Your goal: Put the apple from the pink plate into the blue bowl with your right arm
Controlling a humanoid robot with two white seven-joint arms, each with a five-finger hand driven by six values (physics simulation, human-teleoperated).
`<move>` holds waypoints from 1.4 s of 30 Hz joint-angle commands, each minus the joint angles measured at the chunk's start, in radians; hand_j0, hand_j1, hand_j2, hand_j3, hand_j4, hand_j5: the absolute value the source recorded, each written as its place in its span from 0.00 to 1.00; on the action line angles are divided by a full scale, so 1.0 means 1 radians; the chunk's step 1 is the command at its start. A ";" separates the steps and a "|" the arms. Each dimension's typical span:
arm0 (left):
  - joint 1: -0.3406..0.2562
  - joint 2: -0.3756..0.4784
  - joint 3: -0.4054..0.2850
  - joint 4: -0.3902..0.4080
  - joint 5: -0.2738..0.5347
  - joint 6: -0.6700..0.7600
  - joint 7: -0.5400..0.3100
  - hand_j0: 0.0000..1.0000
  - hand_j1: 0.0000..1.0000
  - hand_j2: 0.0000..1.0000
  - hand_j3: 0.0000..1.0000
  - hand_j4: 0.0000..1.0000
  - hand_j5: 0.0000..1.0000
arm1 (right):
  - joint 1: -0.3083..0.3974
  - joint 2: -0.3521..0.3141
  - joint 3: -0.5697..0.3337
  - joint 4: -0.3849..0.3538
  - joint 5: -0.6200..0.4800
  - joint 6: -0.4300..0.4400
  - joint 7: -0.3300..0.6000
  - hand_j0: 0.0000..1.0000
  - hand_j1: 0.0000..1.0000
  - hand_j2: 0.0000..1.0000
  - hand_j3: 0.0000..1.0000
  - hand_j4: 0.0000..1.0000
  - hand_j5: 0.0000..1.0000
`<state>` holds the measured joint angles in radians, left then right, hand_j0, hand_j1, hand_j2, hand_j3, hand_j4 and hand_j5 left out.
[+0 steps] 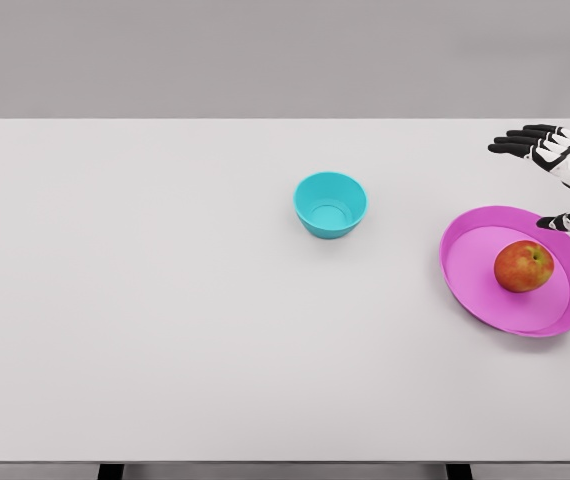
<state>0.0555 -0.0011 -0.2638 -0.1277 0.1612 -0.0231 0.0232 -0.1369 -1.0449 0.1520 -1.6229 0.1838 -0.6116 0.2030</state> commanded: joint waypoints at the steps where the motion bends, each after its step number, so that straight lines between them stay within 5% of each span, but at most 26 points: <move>1: 0.000 0.001 -0.124 0.043 -0.167 0.002 0.000 1.00 1.00 1.00 1.00 1.00 1.00 | 0.025 0.037 -0.347 -0.091 -0.141 0.001 0.217 1.00 1.00 1.00 1.00 1.00 1.00; 12: 0.000 0.001 -0.124 0.043 -0.167 0.002 0.000 1.00 1.00 1.00 1.00 1.00 1.00 | 0.028 0.026 -0.350 -0.054 -0.141 0.001 0.217 1.00 1.00 1.00 1.00 1.00 1.00; 18: 0.000 0.001 -0.124 0.043 -0.167 0.002 0.000 1.00 1.00 1.00 1.00 1.00 1.00 | 0.125 0.031 -0.319 -0.058 -0.139 0.001 0.216 1.00 1.00 1.00 1.00 1.00 1.00; 36: 0.000 0.001 -0.124 0.043 -0.167 0.002 0.000 1.00 1.00 1.00 1.00 1.00 1.00 | 0.135 -0.133 -0.307 -0.032 -0.102 0.001 0.219 1.00 1.00 1.00 1.00 1.00 1.00; 40: 0.000 0.001 -0.124 0.043 -0.167 0.002 0.000 1.00 1.00 1.00 1.00 1.00 1.00 | 0.129 -0.095 -0.224 -0.009 -0.084 0.001 0.219 1.00 1.00 1.00 1.00 1.00 1.00; 42: 0.000 0.001 -0.124 0.043 -0.167 0.002 0.000 1.00 1.00 1.00 1.00 1.00 1.00 | 0.128 -0.003 -0.224 0.005 -0.001 0.001 0.219 1.00 1.00 1.00 1.00 1.00 1.00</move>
<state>0.0552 -0.0001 -0.3881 -0.0845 -0.0061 -0.0215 0.0231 -0.0092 -1.0987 -0.0862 -1.6298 0.1427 -0.6131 0.4223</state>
